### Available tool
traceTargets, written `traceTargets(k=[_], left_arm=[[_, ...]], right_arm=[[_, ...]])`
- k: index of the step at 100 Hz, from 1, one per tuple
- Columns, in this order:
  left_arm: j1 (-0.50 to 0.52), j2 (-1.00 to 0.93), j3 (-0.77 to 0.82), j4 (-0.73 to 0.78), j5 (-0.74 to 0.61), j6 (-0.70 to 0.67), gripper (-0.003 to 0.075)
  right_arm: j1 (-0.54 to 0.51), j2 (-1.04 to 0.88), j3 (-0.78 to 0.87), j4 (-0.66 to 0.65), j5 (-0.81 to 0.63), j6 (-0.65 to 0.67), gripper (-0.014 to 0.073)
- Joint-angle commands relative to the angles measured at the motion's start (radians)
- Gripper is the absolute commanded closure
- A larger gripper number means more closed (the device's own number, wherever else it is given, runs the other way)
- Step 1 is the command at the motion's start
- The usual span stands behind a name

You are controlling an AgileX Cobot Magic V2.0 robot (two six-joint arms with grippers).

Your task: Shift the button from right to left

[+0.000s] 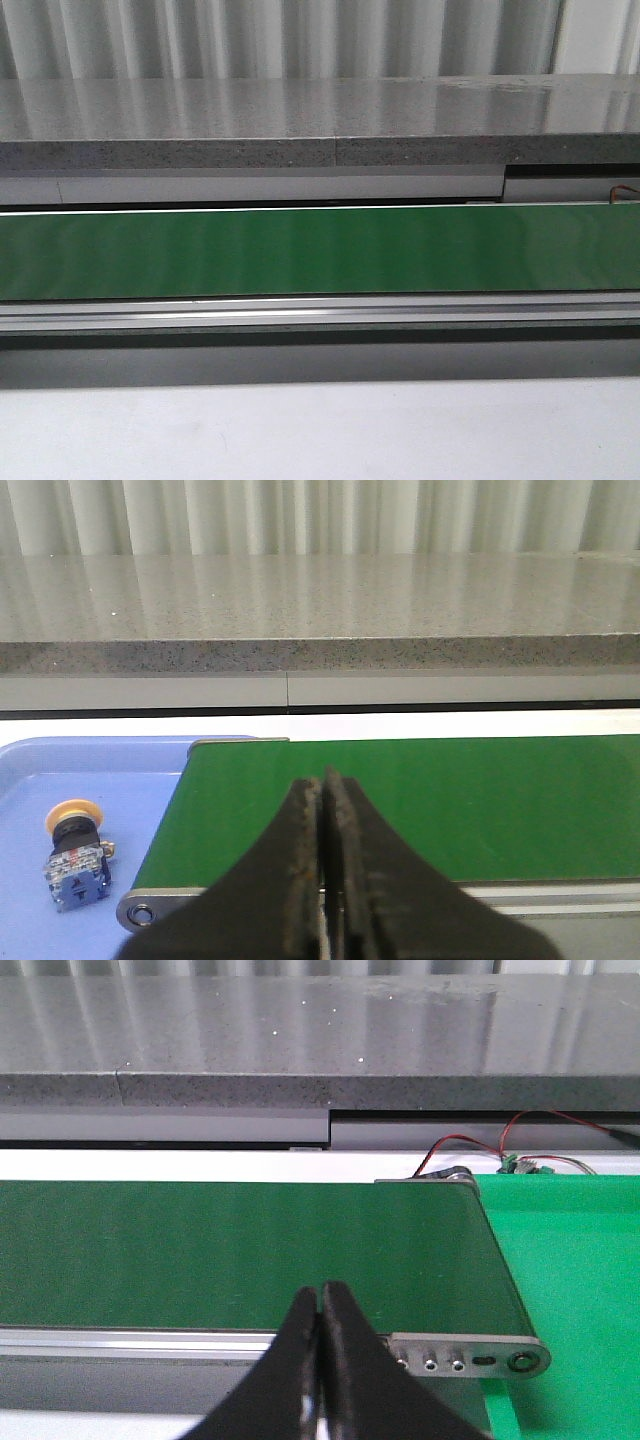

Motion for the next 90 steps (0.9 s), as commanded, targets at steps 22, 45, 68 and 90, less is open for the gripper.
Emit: traceTargets(k=[22,45,68,90], left_arm=[[0.002,-0.036,0.024,-0.004,-0.085,-0.011,0.074],[0.002,-0.036,0.024,-0.004,-0.084,-0.011,0.074],[0.002,-0.036,0.024,-0.004,-0.084,-0.011,0.074],[0.002,-0.036,0.024,-0.004,-0.084,-0.011,0.074]], right_arm=[[0.001,-0.123,0.037,-0.018,-0.057,0.015,0.0661],[0.001,-0.123,0.037,-0.01,-0.061,0.016,0.0661],[0.001,-0.123,0.037,-0.01,-0.061,0.016,0.0661],[0.001,-0.123,0.037,-0.01,-0.061,0.016,0.0661]])
